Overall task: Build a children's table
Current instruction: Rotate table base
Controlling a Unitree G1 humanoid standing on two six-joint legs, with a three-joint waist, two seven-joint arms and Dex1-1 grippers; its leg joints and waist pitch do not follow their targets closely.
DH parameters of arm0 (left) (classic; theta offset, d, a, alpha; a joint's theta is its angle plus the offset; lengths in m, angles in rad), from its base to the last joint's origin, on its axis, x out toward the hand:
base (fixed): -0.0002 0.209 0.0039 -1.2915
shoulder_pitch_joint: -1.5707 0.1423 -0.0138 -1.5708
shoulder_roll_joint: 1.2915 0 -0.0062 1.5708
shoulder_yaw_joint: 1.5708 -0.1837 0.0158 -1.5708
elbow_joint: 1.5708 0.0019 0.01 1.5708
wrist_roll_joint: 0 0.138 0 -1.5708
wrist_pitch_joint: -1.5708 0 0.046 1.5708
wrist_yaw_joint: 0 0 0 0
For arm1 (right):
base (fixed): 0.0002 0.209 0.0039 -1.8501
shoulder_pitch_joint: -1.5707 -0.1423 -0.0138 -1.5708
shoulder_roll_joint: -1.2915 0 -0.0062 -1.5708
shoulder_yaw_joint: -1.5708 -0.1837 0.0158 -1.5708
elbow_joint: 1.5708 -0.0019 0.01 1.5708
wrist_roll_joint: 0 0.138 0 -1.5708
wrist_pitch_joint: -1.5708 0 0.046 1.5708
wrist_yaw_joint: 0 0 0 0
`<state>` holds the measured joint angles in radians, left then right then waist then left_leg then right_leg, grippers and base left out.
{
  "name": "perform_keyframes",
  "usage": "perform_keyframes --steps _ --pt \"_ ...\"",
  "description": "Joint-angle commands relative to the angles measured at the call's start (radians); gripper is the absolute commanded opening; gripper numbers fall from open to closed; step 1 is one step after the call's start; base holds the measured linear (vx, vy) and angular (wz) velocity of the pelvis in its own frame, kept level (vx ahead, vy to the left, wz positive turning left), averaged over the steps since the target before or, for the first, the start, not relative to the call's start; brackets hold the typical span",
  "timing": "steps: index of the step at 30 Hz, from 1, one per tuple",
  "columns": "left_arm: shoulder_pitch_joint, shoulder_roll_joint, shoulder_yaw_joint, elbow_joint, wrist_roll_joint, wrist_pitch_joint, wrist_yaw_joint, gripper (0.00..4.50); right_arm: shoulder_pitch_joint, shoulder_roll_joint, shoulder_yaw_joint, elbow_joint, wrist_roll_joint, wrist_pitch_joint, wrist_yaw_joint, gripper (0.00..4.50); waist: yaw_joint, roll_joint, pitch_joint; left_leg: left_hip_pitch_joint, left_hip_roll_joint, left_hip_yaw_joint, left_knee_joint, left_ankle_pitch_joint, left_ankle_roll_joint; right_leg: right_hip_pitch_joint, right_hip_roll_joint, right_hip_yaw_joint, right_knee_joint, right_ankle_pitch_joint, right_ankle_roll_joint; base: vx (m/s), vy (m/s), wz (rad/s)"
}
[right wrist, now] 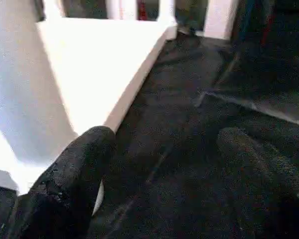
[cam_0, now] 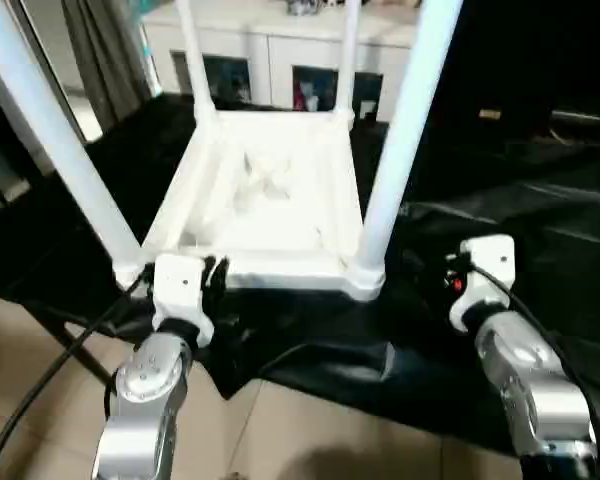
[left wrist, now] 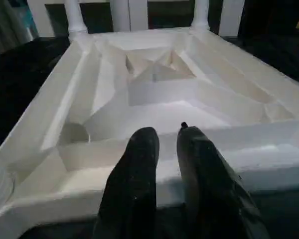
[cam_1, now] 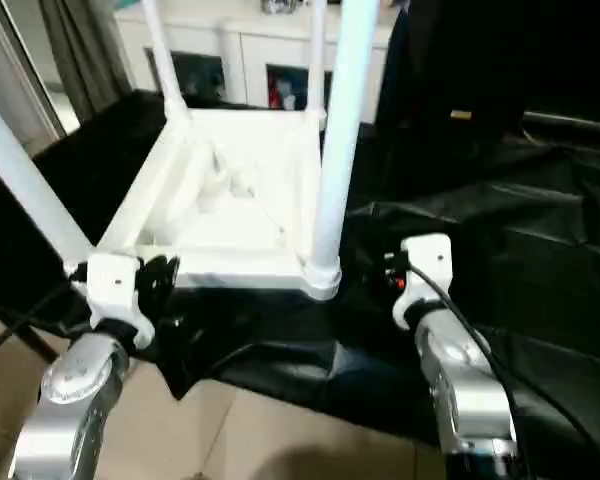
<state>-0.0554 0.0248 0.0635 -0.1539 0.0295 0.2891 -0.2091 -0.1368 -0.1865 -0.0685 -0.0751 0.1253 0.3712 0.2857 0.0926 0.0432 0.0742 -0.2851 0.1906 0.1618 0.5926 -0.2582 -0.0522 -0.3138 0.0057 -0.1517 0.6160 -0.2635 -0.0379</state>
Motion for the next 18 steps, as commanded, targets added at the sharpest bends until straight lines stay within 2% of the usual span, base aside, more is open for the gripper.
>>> perform_keyframes --steps 1,2,3,4,5,6,7,8,9,10,11,12,13,14,15,16,17,18 --pt "-0.004 0.01 -0.016 0.01 -0.006 0.01 0.006 0.93 0.018 -0.011 0.017 -0.021 -0.011 0.003 0.011 3.81 -0.01 -0.009 -0.027 0.04 0.193 -0.085 -0.193 -0.753 0.093 -0.027 -0.133 0.111 0.113 -0.168 0.01 0.0 0.0 0.0" --pt "-0.004 0.01 -0.016 0.01 -0.006 0.01 0.006 0.93 0.018 -0.011 0.017 -0.021 -0.011 0.003 0.011 3.81 -0.008 -0.022 -0.024 0.043 0.146 -0.041 -0.164 -0.767 0.072 -0.029 -0.14 0.141 0.076 -0.257 -0.002 0.104 -0.08 0.04" --pt "0.002 0.017 -0.023 0.003 -0.01 0.015 0.003 0.93 0.022 -0.006 0.015 -0.03 -0.007 0.012 0.0 3.81 0.003 -0.065 -0.025 0.014 -0.02 0.016 0.006 -0.486 0.061 -0.014 -0.197 0.215 -0.127 -0.703 0.035 0.104 -0.08 0.04" --pt "0.002 0.017 -0.023 0.003 -0.01 0.015 0.003 0.93 0.022 -0.006 0.015 -0.03 -0.007 0.012 0.0 3.81 0.016 -0.063 -0.031 -0.06 -0.021 -0.011 0.08 -0.248 0.087 0.049 -0.271 0.247 -0.16 -0.842 0.042 0.182 -0.068 -0.08" --pt "0.004 0.016 -0.022 0.0 -0.015 0.017 0.003 0.93 0.022 -0.002 0.013 -0.037 0.0 0.018 -0.004 3.81 0.037 -0.068 -0.06 -0.133 -0.028 -0.048 0.122 -0.049 0.122 0.109 -0.267 0.275 -0.131 -0.67 0.014 0.104 -0.02 -0.07" --pt "0.014 0.018 -0.022 -0.008 -0.019 0.016 -0.002 0.93 0.016 -0.005 0.031 -0.053 -0.007 0.031 -0.002 3.81 0.037 -0.083 -0.072 -0.159 -0.038 -0.056 0.111 0.043 0.136 0.116 -0.207 0.246 -0.107 -0.385 -0.039 0.161 -0.029 0.04" --pt "0.014 0.018 -0.022 -0.008 -0.019 0.016 -0.002 0.93 0.016 -0.005 0.031 -0.053 -0.007 0.031 -0.002 3.81 0.037 -0.071 -0.076 -0.161 -0.043 -0.055 0.093 0.091 0.142 0.117 -0.18 0.22 -0.098 -0.262 -0.077 0.126 -0.018 0.21" --pt "0.019 0.018 -0.021 -0.008 -0.017 0.013 -0.001 0.93 0.015 -0.004 0.035 -0.056 -0.007 0.031 -0.001 3.81 0.027 -0.039 -0.086 -0.153 -0.035 -0.05 0.038 0.185 0.163 0.111 -0.132 0.164 -0.088 -0.093 -0.107 0.229 0.022 0.16" --pt "0.022 0.013 -0.017 -0.007 -0.016 0.014 0.004 0.93 0.012 -0.001 0.036 -0.06 0.0 0.035 0.002 3.81 0.011 0.0 -0.083 -0.111 0.008 -0.07 -0.018 0.191 0.188 0.081 -0.094 0.109 -0.077 -0.056 -0.063 0.171 0.031 0.05" --pt "0.027 0.015 -0.02 -0.011 -0.016 0.013 0.007 0.93 0.011 -0.003 0.041 -0.065 0.0 0.037 0.005 3.81 -0.019 0.002 -0.079 -0.088 0.046 -0.113 -0.04 0.165 0.252 0.064 -0.062 0.085 -0.037 -0.064 -0.025 0.219 0.048 0.0" --pt "0.03 0.016 -0.021 -0.013 -0.016 0.012 0.008 0.93 0.01 -0.005 0.043 -0.067 -0.002 0.038 0.007 3.81 -0.044 0.029 -0.088 0.05 0.141 -0.204 -0.06 0.021 0.396 -0.058 -0.075 0.087 0.08 -0.157 -0.021 0.202 0.003 -0.01" --pt "0.03 0.016 -0.021 -0.013 -0.016 0.012 0.008 0.93 0.01 -0.005 0.043 -0.067 -0.002 0.038 0.007 3.81 -0.067 0.016 -0.118 0.078 0.148 -0.235 -0.051 0.098 0.505 -0.095 -0.081 0.092 0.13 -0.148 0.036 0.202 0.003 -0.01" --pt "0.036 0.019 -0.024 -0.021 -0.017 0.013 0.009 0.93 0.01 -0.006 0.046 -0.069 0.001 0.039 0.007 3.81 -0.072 0.0 -0.114 0.074 0.138 -0.228 -0.044 0.175 0.543 -0.117 -0.086 0.098 0.138 -0.116 0.073 0.152 -0.01 -0.09" --pt "0.035 0.019 -0.025 -0.022 -0.017 0.014 0.009 0.93 0.008 -0.007 0.045 -0.068 0.002 0.038 0.006 3.81 -0.076 -0.013 -0.098 0.046 0.112 -0.198 -0.054 0.23 0.574 -0.129 -0.091 0.111 0.141 -0.055 0.122 0.103 -0.026 -0.09" --pt "0.034 0.026 -0.029 -0.026 -0.031 0.008 -0.006 0.93 0.005 -0.007 0.04 -0.062 0.002 0.037 0.006 3.81 -0.079 -0.037 -0.096 0.017 0.071 -0.161 -0.044 0.319 0.57 -0.131 -0.104 0.133 0.091 0.059 0.116 0.103 -0.026 -0.09" --pt "0.028 0.037 -0.037 -0.028 -0.039 0.009 -0.021 0.93 0.002 -0.007 0.036 -0.058 -0.001 0.038 0.002 3.81 -0.066 -0.087 -0.101 -0.045 -0.03 -0.084 0.027 0.288 0.432 -0.079 -0.141 0.183 -0.027 0.269 0.087 0.082 -0.085 -0.04" --pt "0.026 0.048 -0.043 -0.024 -0.047 0.002 -0.044 0.93 0.0 -0.007 0.033 -0.056 -0.001 0.037 0.001 3.81 -0.053 -0.125 -0.103 -0.116 -0.1 -0.055 0.066 0.182 0.358 0.0 -0.159 0.227 -0.041 0.338 0.104 0.066 -0.114 0.02" --pt "0.024 0.054 -0.047 -0.021 -0.052 -0.002 -0.058 0.93 0.0 -0.007 0.032 -0.054 0.0 0.037 0.0 3.81 -0.029 -0.101 -0.093 -0.126 -0.07 -0.078 0.056 0.11 0.192 0.019 -0.226 0.243 -0.042 0.474 0.098 0.066 -0.114 0.02"
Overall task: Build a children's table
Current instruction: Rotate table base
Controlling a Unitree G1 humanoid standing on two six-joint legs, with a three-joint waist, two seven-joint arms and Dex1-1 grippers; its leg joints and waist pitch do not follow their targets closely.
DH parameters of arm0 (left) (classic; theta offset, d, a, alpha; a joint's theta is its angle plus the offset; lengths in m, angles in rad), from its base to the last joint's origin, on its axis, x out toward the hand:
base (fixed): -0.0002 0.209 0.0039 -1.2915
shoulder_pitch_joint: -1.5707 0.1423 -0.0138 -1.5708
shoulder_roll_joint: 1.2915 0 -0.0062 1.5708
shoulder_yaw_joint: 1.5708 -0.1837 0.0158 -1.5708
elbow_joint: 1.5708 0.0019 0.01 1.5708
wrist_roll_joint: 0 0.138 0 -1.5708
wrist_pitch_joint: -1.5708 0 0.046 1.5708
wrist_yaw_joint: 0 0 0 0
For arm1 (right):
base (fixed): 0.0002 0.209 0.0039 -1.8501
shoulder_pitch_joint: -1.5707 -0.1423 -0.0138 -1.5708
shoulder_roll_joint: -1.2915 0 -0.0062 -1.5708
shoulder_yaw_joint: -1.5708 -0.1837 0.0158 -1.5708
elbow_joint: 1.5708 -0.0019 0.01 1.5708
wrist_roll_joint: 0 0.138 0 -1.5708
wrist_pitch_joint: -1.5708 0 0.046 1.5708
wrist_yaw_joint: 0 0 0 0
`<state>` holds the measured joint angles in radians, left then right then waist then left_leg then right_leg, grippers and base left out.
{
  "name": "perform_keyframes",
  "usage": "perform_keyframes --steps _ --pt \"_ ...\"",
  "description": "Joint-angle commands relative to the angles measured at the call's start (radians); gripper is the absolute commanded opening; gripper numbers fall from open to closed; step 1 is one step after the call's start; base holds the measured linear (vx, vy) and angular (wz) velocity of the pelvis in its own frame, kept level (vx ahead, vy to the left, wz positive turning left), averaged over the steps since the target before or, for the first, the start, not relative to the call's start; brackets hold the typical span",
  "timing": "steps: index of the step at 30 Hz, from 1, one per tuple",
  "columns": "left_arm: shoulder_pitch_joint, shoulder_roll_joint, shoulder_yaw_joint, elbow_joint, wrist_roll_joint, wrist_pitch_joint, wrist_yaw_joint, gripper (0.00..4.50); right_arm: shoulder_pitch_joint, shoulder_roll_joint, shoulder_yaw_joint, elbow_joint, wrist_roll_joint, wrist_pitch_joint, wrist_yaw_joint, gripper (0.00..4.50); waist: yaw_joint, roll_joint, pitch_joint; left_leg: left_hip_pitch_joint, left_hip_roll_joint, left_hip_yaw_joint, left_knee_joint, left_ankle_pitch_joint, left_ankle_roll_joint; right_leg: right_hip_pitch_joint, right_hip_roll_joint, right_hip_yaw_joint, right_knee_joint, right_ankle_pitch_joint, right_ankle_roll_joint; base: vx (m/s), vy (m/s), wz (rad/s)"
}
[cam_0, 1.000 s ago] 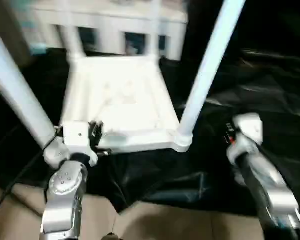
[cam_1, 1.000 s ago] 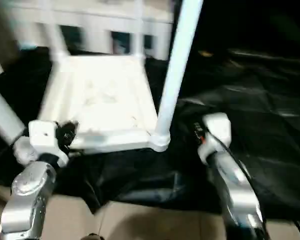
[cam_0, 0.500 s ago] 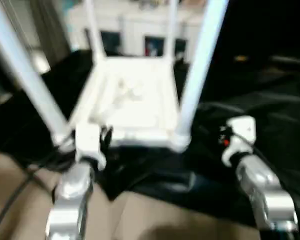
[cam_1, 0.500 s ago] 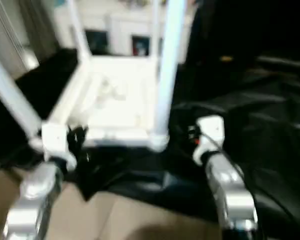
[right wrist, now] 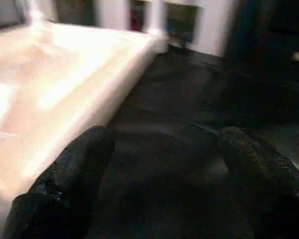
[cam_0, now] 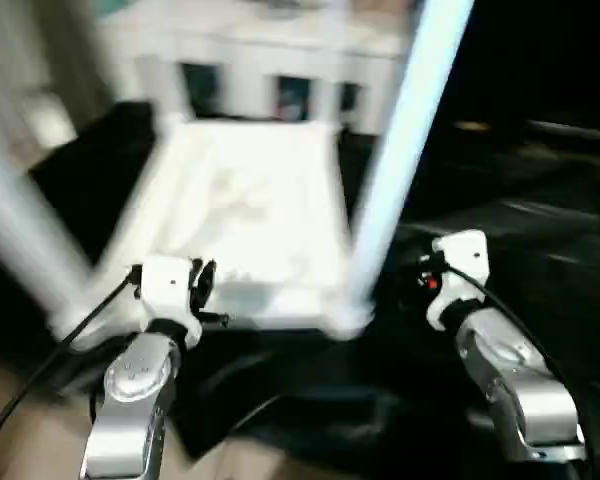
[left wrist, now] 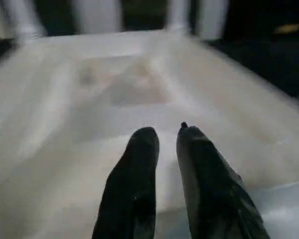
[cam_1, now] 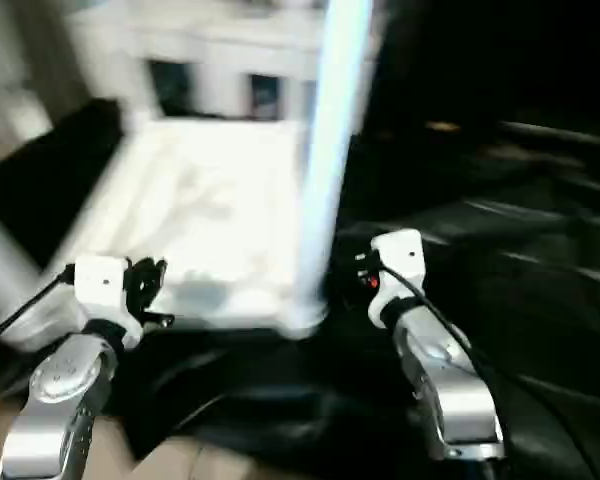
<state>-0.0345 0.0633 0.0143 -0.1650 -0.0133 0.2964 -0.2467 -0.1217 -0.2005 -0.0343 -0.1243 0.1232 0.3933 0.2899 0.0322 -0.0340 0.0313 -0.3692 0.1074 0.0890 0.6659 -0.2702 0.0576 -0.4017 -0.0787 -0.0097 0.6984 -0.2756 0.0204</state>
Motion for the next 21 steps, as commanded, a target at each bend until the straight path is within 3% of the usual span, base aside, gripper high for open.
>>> perform_keyframes --steps 1,2,3,4,5,6,7,8,9,10,11,12,13,14,15,16,17,19,20,21 --pt "0.002 0.031 -0.007 -0.006 -0.023 -0.011 -0.06 0.93 -0.017 0.006 -0.003 -0.004 0.002 0.015 -0.004 3.81 0.026 -0.022 -0.056 -0.04 0.017 -0.004 -0.039 0.176 0.013 0.108 -0.111 0.07 -0.095 0.617 0.047 0.049 -0.105 -0.05" --pt "-0.001 0.061 -0.02 0.001 -0.058 -0.005 -0.14 0.93 -0.018 0.001 -0.004 -0.005 0.004 0.019 0.001 3.81 0.022 -0.014 -0.055 -0.029 0.014 0.004 -0.069 0.242 -0.073 0.105 -0.055 0.036 -0.084 0.802 0.071 0.039 -0.082 -0.09" --pt "-0.001 0.061 -0.02 0.001 -0.058 -0.005 -0.14 1.12 -0.018 0.001 -0.004 -0.005 0.004 0.019 0.001 3.81 0.016 0.007 -0.061 -0.02 0.027 0.003 -0.081 0.24 -0.096 0.102 -0.04 0.025 -0.077 0.867 0.064 0.039 -0.082 -0.09" --pt "-0.013 0.113 -0.047 0.013 -0.081 0.006 -0.24 1.22 -0.016 -0.017 -0.001 -0.01 0.012 0.021 0.022 3.81 0.016 0.018 -0.062 -0.014 0.036 0.002 -0.087 0.213 -0.102 0.1 -0.037 0.021 -0.078 0.846 0.052 0.0 0.0 0.0" --pt "-0.015 0.119 -0.051 0.014 -0.081 0.007 -0.251 1.27 -0.016 -0.019 -0.001 -0.011 0.013 0.02 0.025 3.81 0.016 0.016 -0.059 -0.005 0.043 0.005 -0.093 0.176 -0.107 0.096 -0.031 0.02 -0.09 0.777 0.038 0.0 0.0 0.0" --pt "-0.035 0.171 -0.082 0.03 -0.075 0.008 -0.324 1.27 -0.015 -0.036 -0.002 -0.016 0.027 0.023 0.051 3.81 0.01 0.036 -0.044 0.009 0.078 -0.005 -0.12 0.042 -0.15 0.089 -0.025 0.011 -0.105 0.452 -0.057 0.0 0.0 0.0" --pt "-0.052 0.197 -0.096 0.042 -0.071 0.01 -0.361 1.31 -0.013 -0.048 -0.004 -0.021 0.036 0.027 0.067 3.81 0.007 0.034 -0.038 0.016 0.088 -0.005 -0.128 -0.021 -0.153 0.084 -0.026 0.01 -0.117 0.32 -0.092 0.0 0.0 0.0" --pt "-0.103 0.249 -0.125 0.078 -0.069 0.016 -0.437 1.41 -0.008 -0.083 0.004 -0.032 0.056 0.039 0.125 3.81 0.007 0.047 -0.034 0.025 0.096 0.0 -0.132 -0.088 -0.153 0.081 -0.032 0.016 -0.126 0.152 -0.159 -0.051 0.024 0.1" --pt "-0.138 0.28 -0.147 0.106 -0.059 0.013 -0.486 1.58 -0.002 -0.113 0.022 -0.038 0.056 0.043 0.166 3.81 0.008 0.05 -0.03 0.031 0.098 0.006 -0.135 -0.124 -0.147 0.072 -0.029 0.018 -0.132 0.087 -0.181 -0.051 0.024 0.1" --pt "-0.153 0.294 -0.158 0.119 -0.053 0.011 -0.508 1.65 0.001 -0.128 0.031 -0.041 0.055 0.044 0.186 3.81 0.012 0.049 -0.022 0.043 0.101 0.018 -0.141 -0.211 -0.136 0.061 -0.028 0.021 -0.146 -0.049 -0.206 -0.083 0.036 0.11" --pt "-0.177 0.314 -0.177 0.14 -0.049 0.012 -0.545 1.65 0.004 -0.144 0.04 -0.044 0.059 0.048 0.212 3.81 0.011 0.047 -0.011 0.035 0.103 0.026 -0.149 -0.261 -0.135 0.065 -0.038 0.023 -0.155 -0.165 -0.212 -0.073 0.031 0.06" --pt "-0.204 0.336 -0.199 0.165 -0.049 0.015 -0.59 1.65 0.006 -0.158 0.047 -0.047 0.065 0.054 0.238 3.81 0.015 0.046 -0.013 0.04 0.105 0.032 -0.148 -0.284 -0.137 0.059 -0.047 0.027 -0.164 -0.262 -0.197 -0.073 0.031 0.06" --pt "-0.242 0.356 -0.223 0.203 -0.04 0.01 -0.638 1.65 0.004 -0.174 0.051 -0.048 0.065 0.051 0.26 3.81 0.013 0.043 -0.014 0.036 0.104 0.034 -0.148 -0.274 -0.135 0.061 -0.05 0.029 -0.166 -0.279 -0.192 -0.06 0.027 0.01" --pt "-0.286 0.375 -0.248 0.245 -0.034 0.014 -0.69 1.65 0.002 -0.191 0.053 -0.047 0.068 0.051 0.28 3.81 0.014 0.051 -0.017 0.03 0.106 0.034 -0.151 -0.245 -0.137 0.061 -0.052 0.028 -0.166 -0.28 -0.185 -0.05 0.019 -0.01" --pt "-0.342 0.39 -0.274 0.306 -0.019 0.005 -0.742 1.65 -0.003 -0.209 0.055 -0.043 0.068 0.047 0.301 3.81 0.017 0.063 -0.022 0.034 0.106 0.037 -0.148 -0.23 -0.141 0.056 -0.051 0.031 -0.16 -0.252 -0.184 -0.05 0.019 -0.01" --pt "-0.367 0.39 -0.283 0.336 -0.011 -0.007 -0.758 1.65 -0.004 -0.217 0.055 -0.041 0.066 0.043 0.308 3.81 0.014 0.056 -0.019 0.033 0.104 0.041 -0.149 -0.232 -0.14 0.053 -0.047 0.031 -0.167 -0.251 -0.182 0.0 0.0 0.0" --pt "-0.367 0.39 -0.283 0.336 -0.011 -0.007 -0.758 1.65 -0.004 -0.217 0.055 -0.041 0.066 0.043 0.308 3.81 0.015 0.052 -0.023 0.027 0.105 0.04 -0.148 -0.209 -0.141 0.06 -0.049 0.032 -0.159 -0.21 -0.191 0.0 0.0 0.0" --pt "-0.418 0.393 -0.306 0.402 -0.005 -0.037 -0.789 1.65 -0.007 -0.236 0.058 -0.041 0.071 0.04 0.32 3.81 0.015 0.056 -0.027 0.019 0.103 0.044 -0.144 -0.166 -0.134 0.064 -0.051 0.033 -0.156 -0.161 -0.208 0.0 0.0 0.0" --pt "-0.459 0.385 -0.321 0.459 -0.004 -0.051 -0.822 1.65 -0.006 -0.247 0.056 -0.045 0.078 0.041 0.332 3.81 0.018 0.067 -0.029 0.019 0.103 0.042 -0.143 -0.156 -0.135 0.065 -0.052 0.033 -0.153 -0.147 -0.212 0.0 0.0 0.0" --pt "-0.492 0.377 -0.337 0.51 0.008 -0.064 -0.845 1.65 -0.003 -0.256 0.055 -0.048 0.078 0.042 0.34 3.81 0.018 0.06 -0.033 0.024 0.103 0.047 -0.137 -0.14 -0.128 0.063 -0.051 0.034 -0.154 -0.109 -0.222 0.0 0.0 0.0"
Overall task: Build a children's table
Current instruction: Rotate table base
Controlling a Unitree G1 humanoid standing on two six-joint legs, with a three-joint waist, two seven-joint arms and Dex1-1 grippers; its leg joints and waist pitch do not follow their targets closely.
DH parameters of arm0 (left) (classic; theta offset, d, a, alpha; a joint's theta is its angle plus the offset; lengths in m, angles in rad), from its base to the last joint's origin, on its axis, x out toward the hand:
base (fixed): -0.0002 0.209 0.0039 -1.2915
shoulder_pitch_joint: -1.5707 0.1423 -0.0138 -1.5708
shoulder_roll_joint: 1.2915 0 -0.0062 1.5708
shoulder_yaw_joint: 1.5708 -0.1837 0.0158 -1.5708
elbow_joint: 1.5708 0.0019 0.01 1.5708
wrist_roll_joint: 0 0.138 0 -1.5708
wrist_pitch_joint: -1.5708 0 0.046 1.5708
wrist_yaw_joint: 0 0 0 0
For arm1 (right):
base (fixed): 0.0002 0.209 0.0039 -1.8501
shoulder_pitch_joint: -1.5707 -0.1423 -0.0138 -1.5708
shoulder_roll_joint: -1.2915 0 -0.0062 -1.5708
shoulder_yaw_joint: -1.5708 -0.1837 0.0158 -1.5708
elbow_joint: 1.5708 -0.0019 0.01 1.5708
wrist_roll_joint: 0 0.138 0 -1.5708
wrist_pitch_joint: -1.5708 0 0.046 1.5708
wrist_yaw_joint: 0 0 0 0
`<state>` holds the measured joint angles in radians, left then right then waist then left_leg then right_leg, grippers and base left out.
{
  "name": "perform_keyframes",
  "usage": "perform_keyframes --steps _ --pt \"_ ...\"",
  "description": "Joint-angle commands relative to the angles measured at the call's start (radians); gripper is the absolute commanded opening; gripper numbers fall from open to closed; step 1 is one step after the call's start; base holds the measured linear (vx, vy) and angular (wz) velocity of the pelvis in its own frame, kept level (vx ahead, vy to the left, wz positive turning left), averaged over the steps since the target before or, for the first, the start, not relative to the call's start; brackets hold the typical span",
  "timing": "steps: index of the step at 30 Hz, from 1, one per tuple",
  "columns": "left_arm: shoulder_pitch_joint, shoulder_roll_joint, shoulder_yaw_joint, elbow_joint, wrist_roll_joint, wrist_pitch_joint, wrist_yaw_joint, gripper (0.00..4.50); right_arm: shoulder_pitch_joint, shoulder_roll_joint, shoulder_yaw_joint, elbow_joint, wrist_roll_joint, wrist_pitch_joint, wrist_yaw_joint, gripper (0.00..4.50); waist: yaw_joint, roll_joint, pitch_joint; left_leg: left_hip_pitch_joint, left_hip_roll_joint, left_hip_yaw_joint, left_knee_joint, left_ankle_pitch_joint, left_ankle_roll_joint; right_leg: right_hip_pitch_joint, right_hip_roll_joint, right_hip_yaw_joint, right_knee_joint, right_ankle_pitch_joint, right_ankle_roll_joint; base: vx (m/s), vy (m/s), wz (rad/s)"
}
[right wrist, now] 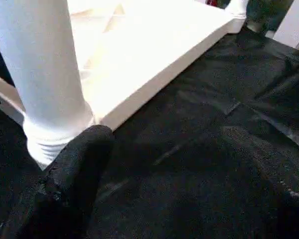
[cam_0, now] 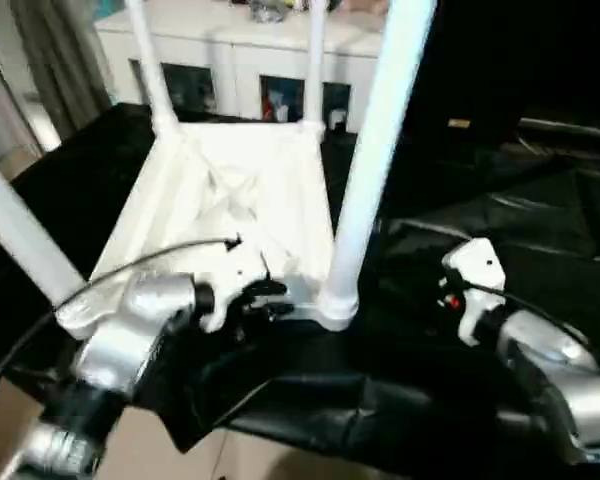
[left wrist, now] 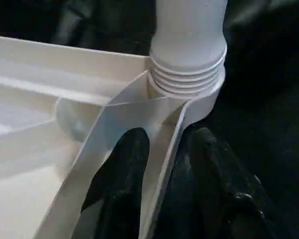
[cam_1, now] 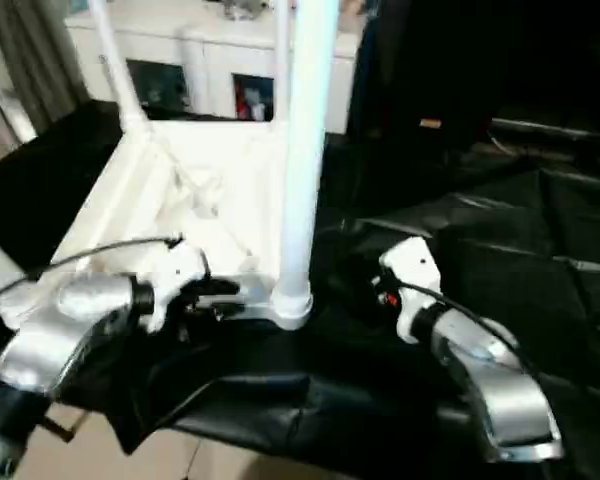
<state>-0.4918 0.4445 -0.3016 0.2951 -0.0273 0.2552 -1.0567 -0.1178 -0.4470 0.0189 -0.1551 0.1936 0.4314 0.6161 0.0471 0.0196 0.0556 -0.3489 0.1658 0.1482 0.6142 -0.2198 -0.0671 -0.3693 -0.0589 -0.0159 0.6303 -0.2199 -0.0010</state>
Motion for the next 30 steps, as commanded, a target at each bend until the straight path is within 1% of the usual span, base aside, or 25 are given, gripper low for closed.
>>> perform_keyframes --steps 1,2,3,4,5,6,7,8,9,10,11,12,13,16,17,19,20,22,23,24,25,26,27,28,30 --pt "-0.054 -0.006 -0.034 0.084 0.033 -0.031 -0.048 1.65 -0.004 -0.014 0.002 -0.018 0.007 0.002 0.018 3.81 0.005 0.005 -0.059 0.003 0.044 -0.012 -0.083 -0.166 0.002 0.033 -0.071 0.042 -0.083 -0.124 -0.21 0.0 0.0 0.0" --pt "-0.072 -0.008 -0.047 0.123 0.054 -0.052 -0.047 1.65 -0.002 -0.017 0.003 -0.019 0.004 0.0 0.021 3.81 0.003 0.017 -0.061 -0.004 0.041 -0.012 -0.08 -0.124 0.008 0.038 -0.069 0.04 -0.077 -0.045 -0.226 0.0 0.0 0.0" --pt "-0.084 -0.01 -0.055 0.148 0.068 -0.067 -0.045 1.65 0.0 -0.02 0.003 -0.019 0.002 0.0 0.022 3.81 0.005 0.009 -0.066 -0.008 0.04 -0.012 -0.075 -0.091 0.019 0.046 -0.07 0.039 -0.07 0.014 -0.235 0.0 0.0 0.0" --pt "-0.098 -0.009 -0.066 0.178 0.077 -0.084 -0.049 1.65 0.002 -0.022 0.004 -0.019 0.001 -0.002 0.025 3.81 0.005 0.007 -0.066 -0.011 0.04 -0.012 -0.075 -0.077 0.025 0.047 -0.07 0.038 -0.069 0.034 -0.239 0.0 0.0 0.0" --pt "-0.111 -0.009 -0.076 0.207 0.078 -0.087 -0.065 1.65 0.007 -0.024 0.003 -0.024 0.006 0.001 0.029 3.81 0.006 0.023 -0.067 -0.01 0.04 -0.013 -0.074 -0.068 0.033 0.045 -0.07 0.035 -0.068 0.049 -0.245 0.0 0.0 0.0" --pt "-0.12 -0.01 -0.08 0.227 0.077 -0.09 -0.077 1.65 0.01 -0.025 0.002 -0.027 0.009 0.001 0.032 3.81 0.006 0.02 -0.07 -0.009 0.039 -0.011 -0.069 -0.065 0.04 0.047 -0.069 0.037 -0.066 0.066 -0.253 0.0 0.0 0.0" --pt "-0.126 -0.012 -0.082 0.241 0.077 -0.091 -0.086 1.65 0.013 -0.026 0.001 -0.029 0.011 0.002 0.034 3.81 0.007 0.019 -0.073 -0.015 0.039 -0.012 -0.068 -0.035 0.052 0.052 -0.071 0.037 -0.061 0.109 -0.264 0.0 0.0 0.0" --pt "-0.136 -0.013 -0.088 0.265 0.076 -0.094 -0.102 1.37 0.017 -0.029 0.002 -0.032 0.012 0.002 0.034 3.81 0.008 0.028 -0.074 -0.014 0.039 -0.012 -0.067 -0.029 0.056 0.049 -0.07 0.036 -0.06 0.119 -0.268 0.0 0.0 0.0" --pt "-0.139 -0.013 -0.089 0.272 0.076 -0.096 -0.105 1.37 0.019 -0.029 0.002 -0.033 0.012 0.002 0.033 3.81 0.007 0.027 -0.076 -0.013 0.04 -0.011 -0.065 -0.026 0.061 0.049 -0.07 0.036 -0.058 0.137 -0.276 0.0 0.0 0.0" --pt "-0.158 -0.014 -0.092 0.311 0.076 -0.105 -0.124 1.29 0.026 -0.032 0.0 -0.036 0.012 0.001 0.03 3.81 0.01 0.035 -0.075 -0.01 0.042 -0.01 -0.065 -0.04 0.063 0.043 -0.068 0.034 -0.062 0.134 -0.282 0.0 0.0 0.0" --pt "-0.158 -0.014 -0.092 0.311 0.076 -0.105 -0.124 1.29 0.026 -0.032 0.0 -0.036 0.012 0.001 0.03 3.81 0.012 0.034 -0.075 -0.01 0.043 -0.01 -0.065 -0.046 0.063 0.043 -0.069 0.035 -0.061 0.133 -0.286 0.0 0.0 0.0" --pt "-0.164 -0.015 -0.092 0.326 0.08 -0.115 -0.124 1.11 0.027 -0.032 0.0 -0.035 0.012 0.0 0.029 3.81 0.014 0.034 -0.071 -0.012 0.044 -0.009 -0.068 -0.069 0.059 0.044 -0.07 0.034 -0.063 0.107 -0.29 0.0 0.0 0.0" --pt "-0.175 -0.016 -0.09 0.348 0.088 -0.134 -0.123 0.99 0.024 -0.029 -0.001 -0.031 0.01 -0.003 0.027 3.81 0.016 0.035 -0.068 -0.01 0.045 -0.009 -0.071 -0.099 0.052 0.042 -0.071 0.033 -0.068 0.059 -0.286 0.0 0.0 0.0" --pt "-0.187 -0.021 -0.073 0.37 0.089 -0.159 -0.095 0.81 0.016 -0.022 -0.001 -0.025 0.009 -0.005 0.022 3.81 0.017 0.035 -0.067 -0.009 0.048 -0.01 -0.074 -0.11 0.042 0.043 -0.073 0.035 -0.068 0.031 -0.282 0.0 0.0 0.0" --pt "-0.19 -0.021 -0.071 0.375 0.089 -0.165 -0.093 0.71 0.014 -0.021 0.001 -0.024 0.009 -0.006 0.021 3.81 0.018 0.036 -0.066 -0.009 0.048 -0.009 -0.074 -0.119 0.039 0.041 -0.074 0.035 -0.071 0.015 -0.281 0.0 0.0 0.0" --pt "-0.19 -0.017 -0.065 0.369 0.082 -0.165 -0.104 0.49 0.013 -0.017 0.006 -0.021 0.008 -0.008 0.019 3.81 0.017 0.031 -0.064 -0.009 0.047 -0.008 -0.077 -0.134 0.035 0.04 -0.073 0.036 -0.074 -0.02 -0.274 0.0 0.0 0.0" --pt "-0.189 -0.016 -0.064 0.368 0.08 -0.164 -0.106 0.44 0.013 -0.017 0.006 -0.021 0.008 -0.008 0.019 3.81 0.018 0.033 -0.063 -0.01 0.048 -0.009 -0.078 -0.137 0.031 0.04 -0.075 0.036 -0.075 -0.04 -0.27 0.0 0.0 0.0" --pt "-0.18 -0.011 -0.053 0.359 0.058 -0.159 -0.131 0.3 0.013 -0.013 0.014 -0.016 0.008 -0.012 0.018 3.81 0.017 0.032 -0.063 -0.01 0.049 -0.009 -0.08 -0.142 0.028 0.038 -0.075 0.036 -0.076 -0.06 -0.263 0.0 0.0 0.0" --pt "-0.178 -0.011 -0.049 0.361 0.052 -0.159 -0.138 0.19 0.013 -0.012 0.015 -0.015 0.008 -0.014 0.018 3.81 0.016 0.032 -0.062 -0.012 0.049 -0.01 -0.081 -0.14 0.026 0.039 -0.075 0.036 -0.076 -0.063 -0.26 0.0 0.0 0.0" --pt "-0.172 -0.013 -0.04 0.361 0.042 -0.17 -0.139 0.09 0.01 -0.01 0.018 -0.01 0.009 -0.014 0.021 3.81 0.015 0.032 -0.064 -0.012 0.048 -0.01 -0.08 -0.135 0.027 0.038 -0.075 0.036 -0.076 -0.054 -0.26 0.0 0.0 0.0" --pt "-0.17 -0.013 -0.037 0.359 0.037 -0.171 -0.141 0.09 0.009 -0.01 0.019 -0.008 0.009 -0.014 0.022 3.81 0.013 0.021 -0.065 -0.014 0.048 -0.009 -0.079 -0.118 0.033 0.04 -0.074 0.036 -0.075 -0.029 -0.261 0.0 0.0 0.0" --pt "-0.17 -0.013 -0.037 0.359 0.037 -0.171 -0.141 0.07 0.009 -0.01 0.019 -0.008 0.009 -0.014 0.022 3.81 0.015 0.025 -0.066 -0.015 0.048 -0.01 -0.078 -0.106 0.036 0.04 -0.076 0.036 -0.071 -0.015 -0.263 0.0 0.0 0.0" --pt "-0.163 -0.013 -0.03 0.356 0.033 -0.19 -0.135 0.03 0.006 -0.01 0.023 -0.003 0.008 -0.016 0.026 3.81 0.015 0.028 -0.069 -0.016 0.048 -0.01 -0.075 -0.08 0.044 0.042 -0.076 0.035 -0.067 0.028 -0.267 0.0 0.0 0.0" --pt "-0.16 -0.014 -0.026 0.354 0.029 -0.194 -0.133 0.03 0.003 -0.011 0.024 0.0 0.007 -0.017 0.028 3.81 0.013 0.022 -0.07 -0.018 0.047 -0.009 -0.075 -0.069 0.049 0.042 -0.074 0.035 -0.066 0.051 -0.269 0.0 0.0 0.0" --pt "-0.156 -0.012 -0.02 0.347 0.022 -0.197 -0.137 0.03 0.001 -0.01 0.025 0.002 0.007 -0.017 0.029 3.81 0.012 0.021 -0.07 -0.018 0.046 -0.007 -0.072 -0.049 0.068 0.043 -0.075 0.034 -0.063 0.086 -0.273 0.0 0.0 0.0"
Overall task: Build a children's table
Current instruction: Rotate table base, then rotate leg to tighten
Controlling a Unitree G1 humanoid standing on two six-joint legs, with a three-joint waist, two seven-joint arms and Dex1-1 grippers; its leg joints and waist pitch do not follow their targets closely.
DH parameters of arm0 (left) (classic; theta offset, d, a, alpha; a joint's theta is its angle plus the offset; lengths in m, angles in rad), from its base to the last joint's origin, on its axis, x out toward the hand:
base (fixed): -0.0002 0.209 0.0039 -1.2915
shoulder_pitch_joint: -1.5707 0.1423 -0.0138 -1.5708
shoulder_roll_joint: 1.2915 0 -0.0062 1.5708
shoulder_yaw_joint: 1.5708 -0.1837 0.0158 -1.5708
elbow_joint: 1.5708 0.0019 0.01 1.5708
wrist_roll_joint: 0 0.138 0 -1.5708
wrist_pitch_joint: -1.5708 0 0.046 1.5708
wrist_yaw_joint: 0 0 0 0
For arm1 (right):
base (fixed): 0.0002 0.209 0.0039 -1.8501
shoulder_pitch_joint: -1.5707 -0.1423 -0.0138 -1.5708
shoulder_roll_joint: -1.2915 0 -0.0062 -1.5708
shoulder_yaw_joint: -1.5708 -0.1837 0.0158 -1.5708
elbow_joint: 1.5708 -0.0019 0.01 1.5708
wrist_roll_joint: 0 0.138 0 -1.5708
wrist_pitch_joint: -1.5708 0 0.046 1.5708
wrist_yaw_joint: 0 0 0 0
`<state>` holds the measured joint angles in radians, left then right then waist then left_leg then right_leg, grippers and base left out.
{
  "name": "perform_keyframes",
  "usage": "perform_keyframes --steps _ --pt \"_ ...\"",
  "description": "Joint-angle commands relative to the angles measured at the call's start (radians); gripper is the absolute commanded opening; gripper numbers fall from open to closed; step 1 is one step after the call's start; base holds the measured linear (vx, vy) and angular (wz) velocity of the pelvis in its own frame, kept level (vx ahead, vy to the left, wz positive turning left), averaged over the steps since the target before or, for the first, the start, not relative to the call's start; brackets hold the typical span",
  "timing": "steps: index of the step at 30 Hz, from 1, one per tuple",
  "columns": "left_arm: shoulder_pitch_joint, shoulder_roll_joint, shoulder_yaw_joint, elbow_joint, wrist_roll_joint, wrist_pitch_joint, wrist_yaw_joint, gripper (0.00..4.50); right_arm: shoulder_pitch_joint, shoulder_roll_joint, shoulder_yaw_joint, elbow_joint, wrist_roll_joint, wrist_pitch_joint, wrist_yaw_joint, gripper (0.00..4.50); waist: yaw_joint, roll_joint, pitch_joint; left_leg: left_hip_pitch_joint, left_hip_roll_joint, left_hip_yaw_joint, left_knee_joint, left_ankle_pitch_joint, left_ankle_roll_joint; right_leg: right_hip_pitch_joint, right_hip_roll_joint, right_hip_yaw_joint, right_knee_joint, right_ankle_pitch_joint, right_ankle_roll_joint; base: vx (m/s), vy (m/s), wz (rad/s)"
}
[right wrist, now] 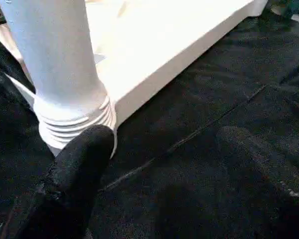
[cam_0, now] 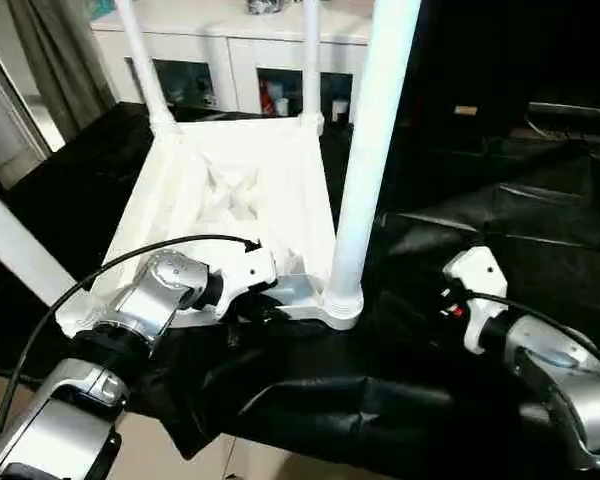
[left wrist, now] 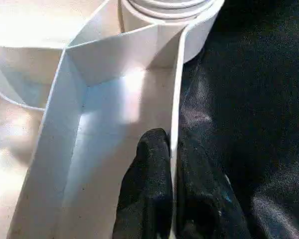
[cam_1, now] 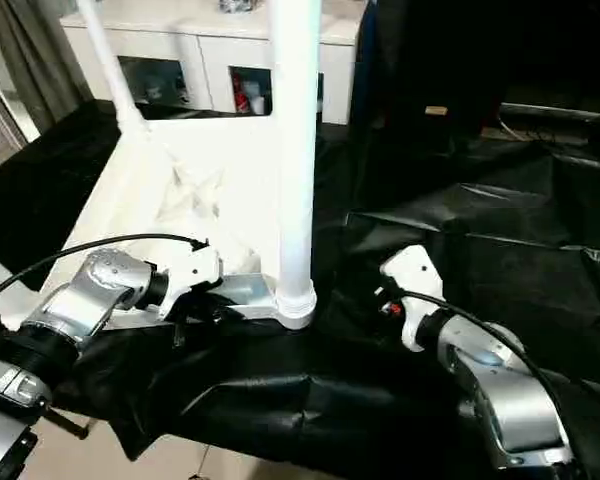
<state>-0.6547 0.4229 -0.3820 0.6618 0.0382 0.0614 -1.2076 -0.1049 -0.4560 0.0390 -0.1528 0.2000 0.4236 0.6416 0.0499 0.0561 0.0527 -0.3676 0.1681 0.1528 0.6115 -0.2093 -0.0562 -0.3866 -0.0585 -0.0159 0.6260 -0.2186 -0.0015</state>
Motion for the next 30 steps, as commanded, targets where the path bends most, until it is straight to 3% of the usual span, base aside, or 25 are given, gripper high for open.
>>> perform_keyframes --steps 1,7,8,9,11,12,15,18,19,22,23,25,30 --pt "0.009 0.01 0.064 -0.027 -0.049 0.003 0.009 0.03 -0.014 0.0 0.005 0.001 0.001 -0.009 0.004 3.81 0.01 -0.014 -0.068 0.0 0.044 -0.011 -0.069 -0.056 0.062 0.06 -0.076 0.034 -0.059 0.088 -0.275 0.0 0.0 0.0" --pt "0.028 0.014 0.065 -0.065 -0.008 -0.026 0.088 0.03 -0.009 -0.001 0.007 0.001 -0.001 -0.014 0.002 3.81 0.008 -0.012 -0.065 0.001 0.046 -0.01 -0.071 -0.076 0.056 0.058 -0.075 0.034 -0.062 0.054 -0.272 0.0 0.0 0.0" --pt "0.05 0.001 0.066 -0.109 0.039 -0.057 0.198 0.03 -0.001 0.002 0.005 -0.001 -0.001 -0.016 -0.003 3.81 0.007 -0.003 -0.064 0.001 0.047 -0.011 -0.071 -0.085 0.053 0.058 -0.075 0.034 -0.064 0.047 -0.271 0.0 0.0 0.0" --pt "0.071 -0.015 0.072 -0.154 0.064 -0.06 0.274 0.03 0.005 0.005 0.004 -0.001 -0.001 -0.018 -0.006 3.81 0.003 -0.007 -0.064 0.0 0.05 -0.012 -0.072 -0.093 0.051 0.061 -0.075 0.034 -0.063 0.054 -0.271 0.0 0.0 0.0" --pt "0.081 -0.022 0.076 -0.175 0.07 -0.056 0.296 0.03 0.007 0.006 0.004 -0.001 -0.001 -0.019 -0.007 3.81 0.003 -0.008 -0.065 0.0 0.048 -0.011 -0.071 -0.085 0.056 0.061 -0.074 0.033 -0.064 0.05 -0.266 0.0 0.0 0.0" --pt "0.134 -0.047 0.08 -0.287 0.079 -0.02 0.335 0.03 0.013 0.01 0.002 -0.002 0.001 -0.019 -0.011 3.81 0.0 -0.009 -0.065 -0.004 0.048 -0.013 -0.073 -0.08 0.055 0.064 -0.076 0.033 -0.062 0.054 -0.265 0.0 0.0 0.0" --pt "0.22 -0.077 0.064 -0.441 0.12 0.033 0.396 0.03 0.016 0.014 0.007 0.004 -0.003 -0.025 -0.015 3.81 -0.007 -0.013 -0.069 -0.009 0.047 -0.012 -0.068 -0.028 0.08 0.068 -0.075 0.031 -0.058 0.121 -0.269 0.0 0.0 0.0" --pt "0.268 -0.092 0.055 -0.5 0.136 0.074 0.429 0.03 0.012 0.015 0.01 0.007 -0.004 -0.026 -0.014 3.81 -0.005 -0.014 -0.07 -0.005 0.046 -0.006 -0.065 -0.008 0.114 0.063 -0.072 0.031 -0.06 0.129 -0.27 0.0 0.0 0.0" --pt "0.283 -0.095 0.053 -0.515 0.145 0.087 0.44 0.03 0.009 0.015 0.011 0.009 -0.004 -0.026 -0.014 3.81 -0.004 -0.018 -0.069 -0.007 0.045 -0.006 -0.065 -0.007 0.115 0.063 -0.071 0.031 -0.061 0.125 -0.269 0.0 0.0 0.0" --pt "0.315 -0.096 0.04 -0.554 0.173 0.104 0.458 0.03 0.0 0.015 0.013 0.016 -0.005 -0.029 -0.012 3.81 -0.004 -0.016 -0.065 -0.003 0.048 -0.005 -0.068 -0.034 0.11 0.057 -0.069 0.03 -0.068 0.048 -0.257 0.0 0.0 0.0" --pt "0.322 -0.096 0.036 -0.567 0.178 0.108 0.459 0.03 -0.002 0.014 0.015 0.019 -0.006 -0.031 -0.011 3.81 -0.005 -0.024 -0.065 -0.003 0.048 -0.004 -0.069 -0.037 0.11 0.057 -0.068 0.03 -0.07 0.04 -0.255 0.0 0.0 0.0" --pt "0.328 -0.096 0.036 -0.576 0.181 0.112 0.461 0.03 -0.004 0.014 0.016 0.022 -0.007 -0.033 -0.009 3.81 -0.002 -0.017 -0.064 -0.002 0.049 -0.005 -0.069 -0.04 0.106 0.055 -0.069 0.031 -0.069 0.026 -0.253 0.0 0.0 0.0" --pt "0.339 -0.095 0.054 -0.6 0.187 0.122 0.474 0.03 -0.017 0.013 0.023 0.031 -0.01 -0.036 -0.004 3.81 0.003 -0.019 -0.067 -0.001 0.047 -0.004 -0.066 -0.021 0.112 0.053 -0.068 0.031 -0.064 0.051 -0.252 0.0 0.0 0.0"
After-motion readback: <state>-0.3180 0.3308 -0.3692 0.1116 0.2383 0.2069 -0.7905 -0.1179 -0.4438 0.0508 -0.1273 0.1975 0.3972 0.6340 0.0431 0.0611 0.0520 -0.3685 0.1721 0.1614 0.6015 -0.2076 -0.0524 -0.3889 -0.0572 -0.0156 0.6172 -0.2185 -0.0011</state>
